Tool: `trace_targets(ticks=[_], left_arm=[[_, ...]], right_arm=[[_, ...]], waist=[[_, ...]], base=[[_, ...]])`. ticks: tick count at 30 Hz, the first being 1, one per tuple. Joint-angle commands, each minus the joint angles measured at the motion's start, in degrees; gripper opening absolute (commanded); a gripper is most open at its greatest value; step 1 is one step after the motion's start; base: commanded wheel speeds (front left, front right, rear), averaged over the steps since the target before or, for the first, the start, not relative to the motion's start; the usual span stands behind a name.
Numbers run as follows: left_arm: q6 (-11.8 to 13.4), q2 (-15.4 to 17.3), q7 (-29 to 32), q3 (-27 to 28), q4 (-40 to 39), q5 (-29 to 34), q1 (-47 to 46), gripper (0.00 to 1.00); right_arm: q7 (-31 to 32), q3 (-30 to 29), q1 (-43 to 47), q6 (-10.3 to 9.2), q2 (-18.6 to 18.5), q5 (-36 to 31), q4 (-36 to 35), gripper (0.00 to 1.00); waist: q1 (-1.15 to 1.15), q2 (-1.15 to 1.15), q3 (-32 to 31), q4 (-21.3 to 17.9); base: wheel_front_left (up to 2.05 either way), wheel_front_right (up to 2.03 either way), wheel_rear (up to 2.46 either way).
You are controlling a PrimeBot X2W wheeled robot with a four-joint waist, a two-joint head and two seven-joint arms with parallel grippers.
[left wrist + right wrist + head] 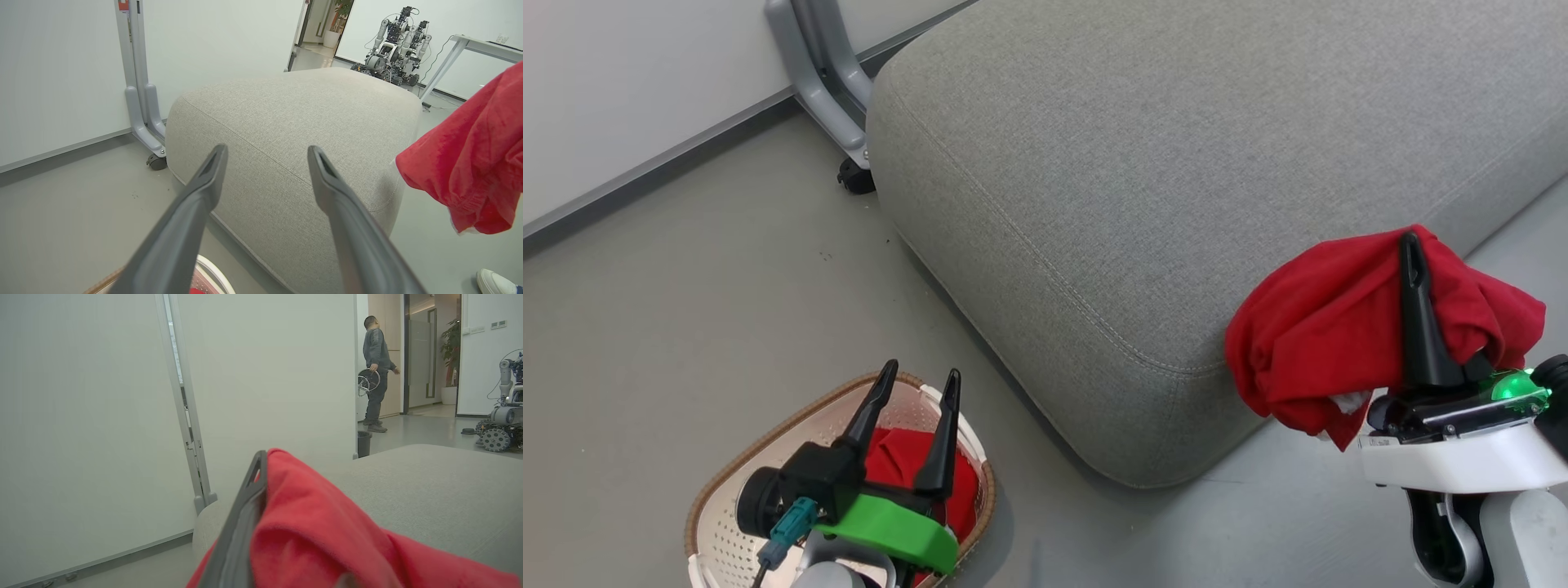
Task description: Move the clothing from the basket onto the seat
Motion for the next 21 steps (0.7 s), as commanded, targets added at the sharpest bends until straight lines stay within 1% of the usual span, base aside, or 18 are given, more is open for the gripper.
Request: trace_targets(ticks=[1, 6, 12, 16, 18, 21], left_arm=[[-0.13, 0.51, 0.03, -0.12, -0.01, -0.28, -0.81, 1.00], [-0.13, 0.52, 0.04, 0.17, -0.36, -0.52, -0.24, 1.00], [-0.13, 1.16, 0.04, 1.21, -1.39, 0.52, 1.50, 1.00], [-0.13, 2.10, 0.03, 1.45, -2.92, 1.58, 1.26, 1.00], [-0.13, 2.64, 0.04, 0.35, -3.91, 2.16, 0.03, 1.00], [-0.13, 3.52, 0.03, -1.30, -5.88, 3.17, -2.02, 1.00]], right_arm=[[-0.18, -0.35, 0.35, -0.02, 0.10, -0.11, -0.33, 0.00], [-0.18, -0.38, -0.92, -0.02, -0.23, 0.21, 0.35, 0.00], [-0.18, 0.86, -5.26, -0.02, -3.03, 0.48, 0.99, 0.00], [-0.18, 1.84, -11.10, -0.03, -5.64, 0.09, 1.78, 0.00], [-0.18, 0.73, -13.89, -0.03, -7.00, -0.75, 2.46, 0.00], [-0.18, -0.86, -18.34, -0.02, -8.39, -0.32, 3.43, 0.00]], waist=[[0.00, 0.00, 0.15, -0.13], [0.00, 0.00, 0.27, -0.17], [0.00, 0.00, 1.81, -0.36], [0.00, 0.00, 4.66, -0.33], [0.00, 0.00, 6.54, 0.88], [0.00, 0.00, 9.15, 3.30]], base=[[0.00, 0.00, 0.00], [0.00, 0.00, 0.00], [0.00, 0.00, 0.00], [0.00, 0.00, 0.00], [0.00, 0.00, 0.00], [0.00, 0.00, 0.00]])
